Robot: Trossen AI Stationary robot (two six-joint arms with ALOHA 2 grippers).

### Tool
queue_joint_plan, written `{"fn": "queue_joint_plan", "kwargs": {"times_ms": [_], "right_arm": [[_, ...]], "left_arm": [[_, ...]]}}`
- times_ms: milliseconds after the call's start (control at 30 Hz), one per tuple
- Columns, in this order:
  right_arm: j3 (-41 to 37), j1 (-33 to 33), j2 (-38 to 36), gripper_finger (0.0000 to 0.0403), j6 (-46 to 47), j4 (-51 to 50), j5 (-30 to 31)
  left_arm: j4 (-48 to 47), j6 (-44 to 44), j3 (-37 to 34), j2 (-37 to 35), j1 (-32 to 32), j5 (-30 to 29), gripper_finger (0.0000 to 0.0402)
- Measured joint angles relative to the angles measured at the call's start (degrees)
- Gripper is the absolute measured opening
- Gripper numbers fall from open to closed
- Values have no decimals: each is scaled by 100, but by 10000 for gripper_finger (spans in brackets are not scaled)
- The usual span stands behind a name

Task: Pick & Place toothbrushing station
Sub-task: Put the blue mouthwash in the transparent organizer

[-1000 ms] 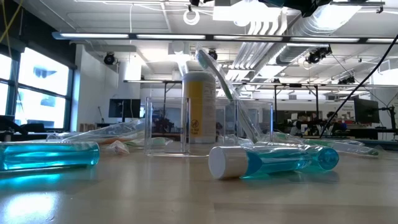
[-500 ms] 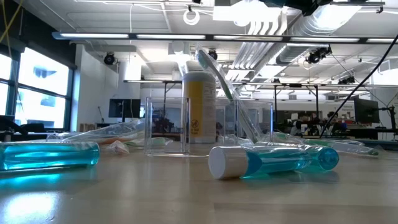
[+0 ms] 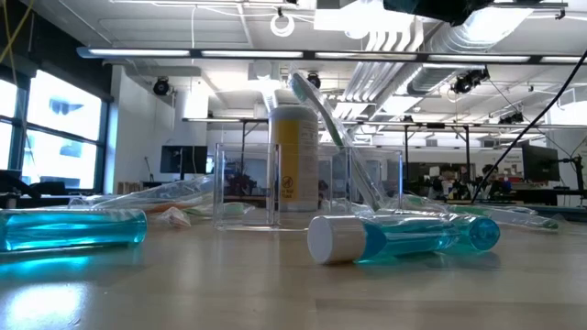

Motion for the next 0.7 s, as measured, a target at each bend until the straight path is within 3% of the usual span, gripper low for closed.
{"fn": "queue_joint_plan", "kwargs": {"times_ms": [167, 300, 467, 700], "right_arm": [[0, 288, -104, 265, -67, -36, 629], [0, 544, -224, 296, -200, -125, 1115], [0, 721, -219, 305, -259, -267, 1769], [0, 722, -222, 306, -260, -407, 1825]], "left_arm": [[-795, -263, 0, -409, -60, -44, 90], [-1814, -668, 0, -820, -167, 44, 90], [-3204, -1211, -4, -1121, -208, 557, 90], [-4177, -1270, -1, -1059, -145, 737, 90]]}}
